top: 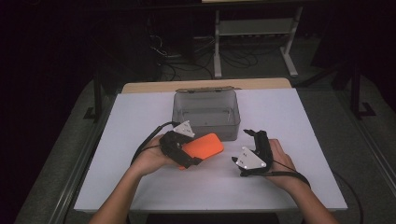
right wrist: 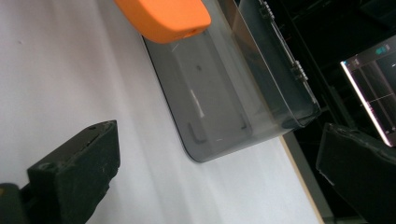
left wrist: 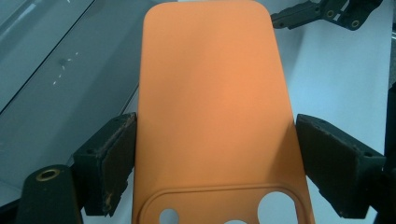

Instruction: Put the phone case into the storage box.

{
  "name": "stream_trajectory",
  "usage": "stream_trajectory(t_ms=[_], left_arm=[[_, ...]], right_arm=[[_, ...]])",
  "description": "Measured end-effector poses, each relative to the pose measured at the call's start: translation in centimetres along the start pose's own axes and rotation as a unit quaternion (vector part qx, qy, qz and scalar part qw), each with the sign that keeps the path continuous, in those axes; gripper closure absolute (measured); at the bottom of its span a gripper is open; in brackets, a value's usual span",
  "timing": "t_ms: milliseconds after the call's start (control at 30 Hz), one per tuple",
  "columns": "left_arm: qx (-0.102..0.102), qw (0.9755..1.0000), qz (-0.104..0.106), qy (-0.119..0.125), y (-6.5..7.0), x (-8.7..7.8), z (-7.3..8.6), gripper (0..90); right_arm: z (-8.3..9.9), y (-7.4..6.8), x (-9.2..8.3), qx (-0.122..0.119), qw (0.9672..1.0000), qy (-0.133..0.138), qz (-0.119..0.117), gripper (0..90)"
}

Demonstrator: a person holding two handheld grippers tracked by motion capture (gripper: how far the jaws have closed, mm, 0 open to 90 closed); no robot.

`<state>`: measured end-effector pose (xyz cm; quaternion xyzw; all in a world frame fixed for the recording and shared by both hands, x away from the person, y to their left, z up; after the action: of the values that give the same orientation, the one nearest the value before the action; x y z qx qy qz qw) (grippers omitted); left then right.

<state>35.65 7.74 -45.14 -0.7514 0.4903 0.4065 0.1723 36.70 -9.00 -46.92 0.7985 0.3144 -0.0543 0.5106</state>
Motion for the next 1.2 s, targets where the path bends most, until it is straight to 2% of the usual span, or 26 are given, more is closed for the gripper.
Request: stream_trajectory(t_ms=[267, 567, 800, 833, 1067, 1200], left_arm=[[0.0, 1.0, 0.0, 0.0, 0.01, 0.0, -0.01, 15.6], [-0.001, 1.0, 0.0, 0.0, 0.01, 0.01, -0.02, 15.6], [0.002, 1.0, 0.0, -0.002, -0.02, -0.03, 0.0, 15.6], [0.002, 1.0, 0.0, -0.002, -0.01, -0.03, 0.01, 15.6], [0.0, 1.0, 0.001, -0.001, 0.01, -0.02, -0.01, 15.6], [-0.003, 1.0, 0.004, 0.003, 0.09, -0.03, -0.11, 15.6]], right_arm=[[-0.2, -0.05, -0.09, -0.035, 0.9993, -0.002, 0.012, 0.0], [-0.42, -0.14, -0.17, -0.057, 0.9981, -0.002, 0.022, 0.0], [-0.7, -0.12, -0.32, -0.077, 0.9965, 0.0, 0.032, 0.0], [-0.79, -0.12, -0.33, -0.086, 0.9957, 0.001, 0.034, 0.0], [-0.81, -0.22, -0.34, -0.096, 0.9946, -0.002, 0.039, 0.0], [-0.98, -0.19, -0.48, -0.11, 0.9927, -0.003, 0.048, 0.0]])
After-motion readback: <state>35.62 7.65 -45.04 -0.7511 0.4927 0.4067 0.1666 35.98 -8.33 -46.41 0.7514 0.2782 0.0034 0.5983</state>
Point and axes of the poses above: each handheld gripper's, and its own axes: x roughly forward along the jaws, z roughly out of its underside, y roughly to its right, the point moved 10 cm from there along x, roughly forward along the jaws, and after that the axes turned 8 degrees about -x, right-handed, at the moved point
